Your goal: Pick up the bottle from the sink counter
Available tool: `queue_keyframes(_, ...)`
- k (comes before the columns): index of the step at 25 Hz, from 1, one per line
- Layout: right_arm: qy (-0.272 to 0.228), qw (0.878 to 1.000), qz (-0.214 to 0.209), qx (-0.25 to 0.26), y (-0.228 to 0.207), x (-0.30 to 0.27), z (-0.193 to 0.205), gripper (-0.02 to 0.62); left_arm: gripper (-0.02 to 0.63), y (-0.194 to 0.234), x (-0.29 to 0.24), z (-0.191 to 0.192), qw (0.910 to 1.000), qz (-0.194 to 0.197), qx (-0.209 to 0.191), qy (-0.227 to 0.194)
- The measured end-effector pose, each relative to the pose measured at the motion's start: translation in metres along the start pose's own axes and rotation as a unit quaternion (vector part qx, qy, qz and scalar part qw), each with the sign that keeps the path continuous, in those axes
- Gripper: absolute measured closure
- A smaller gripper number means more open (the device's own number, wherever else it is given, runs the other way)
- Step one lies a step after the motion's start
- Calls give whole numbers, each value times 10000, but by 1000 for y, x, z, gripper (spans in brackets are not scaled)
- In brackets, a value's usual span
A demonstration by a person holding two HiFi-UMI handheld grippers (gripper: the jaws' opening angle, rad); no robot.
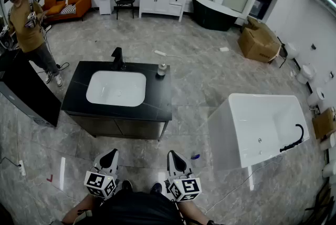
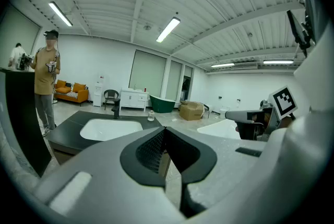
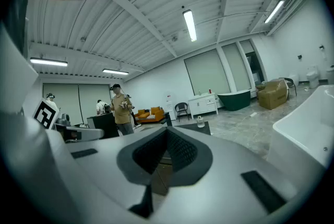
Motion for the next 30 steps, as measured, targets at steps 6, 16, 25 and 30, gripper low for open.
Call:
queue_keyframes(6, 7, 10000, 10, 9, -1, -3, 1, 601, 604, 2, -4, 2, 10000, 17, 19, 28)
queue_keyframes(16, -104, 9999, 5, -84, -16, 7, 3, 600, 604, -13, -15, 6, 9999, 36, 70, 64)
queue_keyframes(25, -469, 9932, -37, 1062, -45, 27, -23, 600, 604, -57, -41, 9, 9999, -126, 51, 81)
queue_keyframes(30, -413, 9851, -249, 1652, -55, 24, -29, 600, 604, -76, -53, 15, 9997, -83, 95, 206)
Point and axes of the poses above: the fingertips, and each gripper's own axes: x backward along the fingers, y to its left, z out of its underside, the point moved 4 cm from there along x, backward along the fingers, and after that the axes turned 1 degree about z, right-handed, at the moved point
